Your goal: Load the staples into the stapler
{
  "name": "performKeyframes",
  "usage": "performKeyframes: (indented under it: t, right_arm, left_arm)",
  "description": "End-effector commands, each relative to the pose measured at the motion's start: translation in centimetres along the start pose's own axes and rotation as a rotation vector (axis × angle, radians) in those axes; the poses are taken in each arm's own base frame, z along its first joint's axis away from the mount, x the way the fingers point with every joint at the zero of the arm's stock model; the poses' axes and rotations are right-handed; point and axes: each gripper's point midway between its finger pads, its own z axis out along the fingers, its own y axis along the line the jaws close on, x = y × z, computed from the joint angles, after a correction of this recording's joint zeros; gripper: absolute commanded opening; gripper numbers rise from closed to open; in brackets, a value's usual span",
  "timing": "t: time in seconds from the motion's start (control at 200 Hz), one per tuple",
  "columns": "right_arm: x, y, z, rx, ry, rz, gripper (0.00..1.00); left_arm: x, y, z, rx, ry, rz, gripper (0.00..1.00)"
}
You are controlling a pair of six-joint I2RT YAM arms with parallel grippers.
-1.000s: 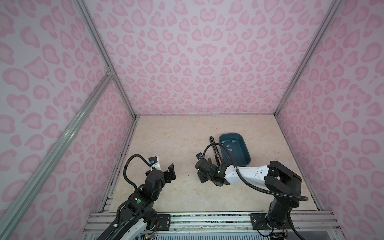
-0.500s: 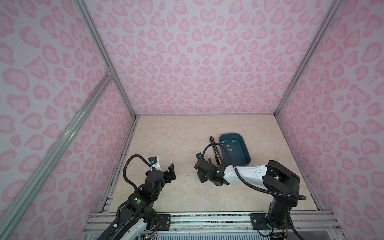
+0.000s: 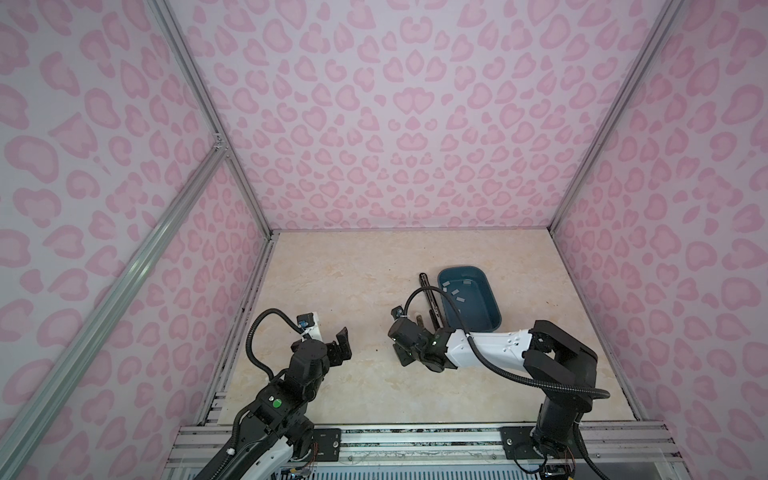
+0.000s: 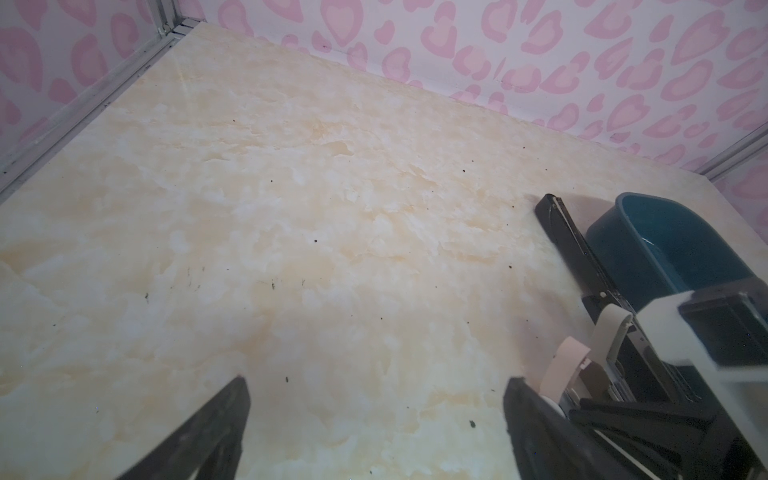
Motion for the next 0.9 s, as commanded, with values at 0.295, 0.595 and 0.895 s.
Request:
performKeyframes:
  t: [0.295, 0.595, 0.895]
  right_arm:
    - [0.1, -0.9, 0.0, 0.047, 0.000, -0.024, 0.11]
    - [-0.7, -0.3, -1.1, 0.002, -0.037, -0.053, 0.11]
    - [1.1, 0.8, -2.3, -0.140, -0.062, -0.200, 0.11]
  left_arm:
    - [-0.4, -0.2, 0.0, 0.012, -0.016, -0.006, 0.96]
    - [-0.5, -0.2, 0.0, 0.011, -0.019, -0.006, 0.96]
    - [-0.5, -0.2, 0.0, 0.011, -0.020, -0.007, 0.96]
